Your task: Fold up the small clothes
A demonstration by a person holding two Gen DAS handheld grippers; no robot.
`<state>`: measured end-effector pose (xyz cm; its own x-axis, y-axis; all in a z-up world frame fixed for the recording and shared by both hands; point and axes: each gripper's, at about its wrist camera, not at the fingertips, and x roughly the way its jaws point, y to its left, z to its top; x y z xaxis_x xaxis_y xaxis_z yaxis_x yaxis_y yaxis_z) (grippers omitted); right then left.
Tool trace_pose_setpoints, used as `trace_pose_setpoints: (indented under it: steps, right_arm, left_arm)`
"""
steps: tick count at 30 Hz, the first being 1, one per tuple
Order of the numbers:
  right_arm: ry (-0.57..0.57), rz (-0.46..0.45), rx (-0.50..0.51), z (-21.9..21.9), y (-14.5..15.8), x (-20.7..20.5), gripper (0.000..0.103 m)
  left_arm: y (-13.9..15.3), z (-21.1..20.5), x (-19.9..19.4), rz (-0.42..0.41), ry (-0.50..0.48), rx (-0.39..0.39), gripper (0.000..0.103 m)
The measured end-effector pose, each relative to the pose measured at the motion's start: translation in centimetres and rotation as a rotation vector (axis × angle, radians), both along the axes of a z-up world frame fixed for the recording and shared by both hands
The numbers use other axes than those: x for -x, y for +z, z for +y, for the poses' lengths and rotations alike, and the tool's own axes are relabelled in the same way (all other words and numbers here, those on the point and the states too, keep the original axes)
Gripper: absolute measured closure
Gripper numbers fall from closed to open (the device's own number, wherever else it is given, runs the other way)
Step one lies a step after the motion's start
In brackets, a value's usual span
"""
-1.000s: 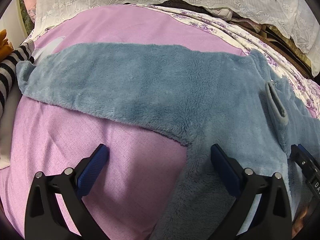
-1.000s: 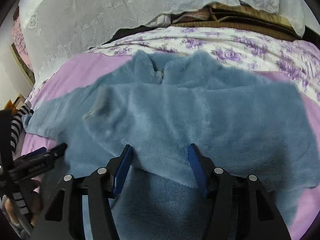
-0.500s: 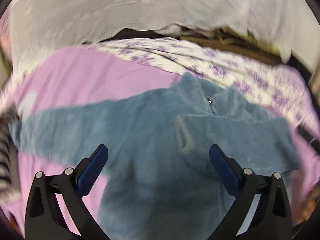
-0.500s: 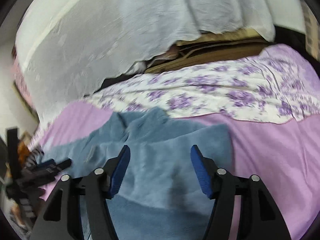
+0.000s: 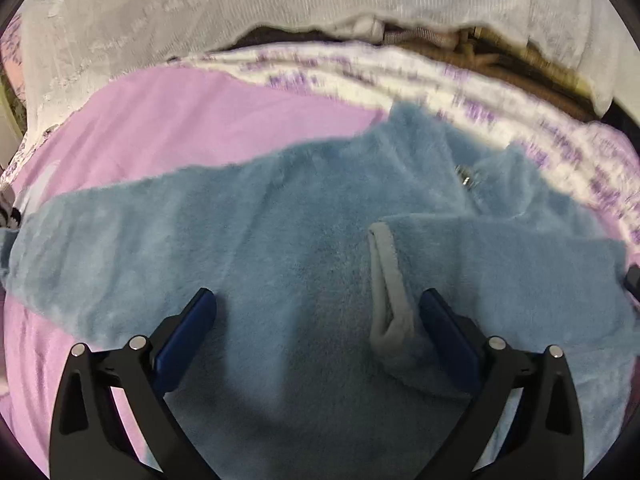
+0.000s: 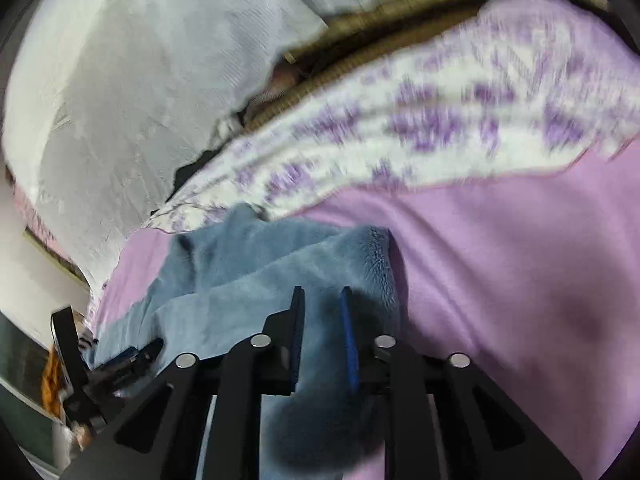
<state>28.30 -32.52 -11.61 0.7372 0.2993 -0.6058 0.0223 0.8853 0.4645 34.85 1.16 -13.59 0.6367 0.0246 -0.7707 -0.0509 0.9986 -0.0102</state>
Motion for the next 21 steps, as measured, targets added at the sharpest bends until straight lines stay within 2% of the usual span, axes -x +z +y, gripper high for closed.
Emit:
trace_pose_setpoints:
  steps: [2, 3, 4, 6, 9, 11, 13, 14, 15, 17, 20, 21]
  right_arm:
    - [0.045, -0.024, 0.056, 1.1, 0.6, 2.2, 0.072]
    - [0.063, -0.018, 0.082, 1.6, 0.3, 2.9, 0.065]
    - [0.080, 0.016, 0.131, 2.3, -0.7, 3.4, 0.063]
    - [0.092, 0.055, 0.197, 3.1, -2.5, 3.8, 0.062]
    - [0.087, 0.055, 0.204, 3.2, -2.2, 3.7, 0.062]
    - [0.066, 0.023, 0.206, 2.9, -1.8, 4.4, 0.062]
    - [0.032, -0.065, 0.222, 3.1, 0.2, 5.6, 0.062]
    - [0.036, -0.091, 0.229, 3.6, 1.1, 5.7, 0.059]
    - [0.049, -0.112, 0.251, 4.3, 2.1, 5.4, 0.051]
    - [0.069, -0.100, 0.276, 5.4, 2.7, 3.8, 0.039]
    - [0.099, -0.009, 0.279, 7.3, 1.2, 0.0, 0.038]
    - [0.107, 0.027, 0.270, 7.5, 0.3, -0.9, 0.038]
  left_arm:
    - [0.9, 0.6, 1.0, -0.044, -0.007, 0.033, 0.004]
    - [0.8, 0.6, 1.0, -0.038, -0.009, 0.025, 0.004]
    - [0.4, 0.4, 0.9, -0.015, -0.008, 0.005, 0.004]
    - [-1.5, 0.0, -0.1, 0.087, -0.015, -0.035, 0.004]
    - [-1.3, 0.0, 0.1, 0.071, -0.013, -0.039, 0.004]
    - [-0.9, 0.5, 0.6, 0.055, -0.011, -0.008, 0.004]
    - [-0.3, 1.5, 1.4, 0.031, -0.010, 0.043, 0.004]
    - [0.1, 2.3, 1.6, 0.023, -0.001, 0.076, 0.004]
    - [0.2, 2.7, 1.7, 0.023, 0.007, 0.092, 0.004]
    - [0.5, 3.6, 1.2, 0.032, 0.048, 0.101, 0.004]
    - [0.7, 4.8, 0.6, 0.031, 0.121, 0.100, 0.004]
    - [0.3, 4.8, 0.1, 0.054, 0.123, 0.074, 0.004]
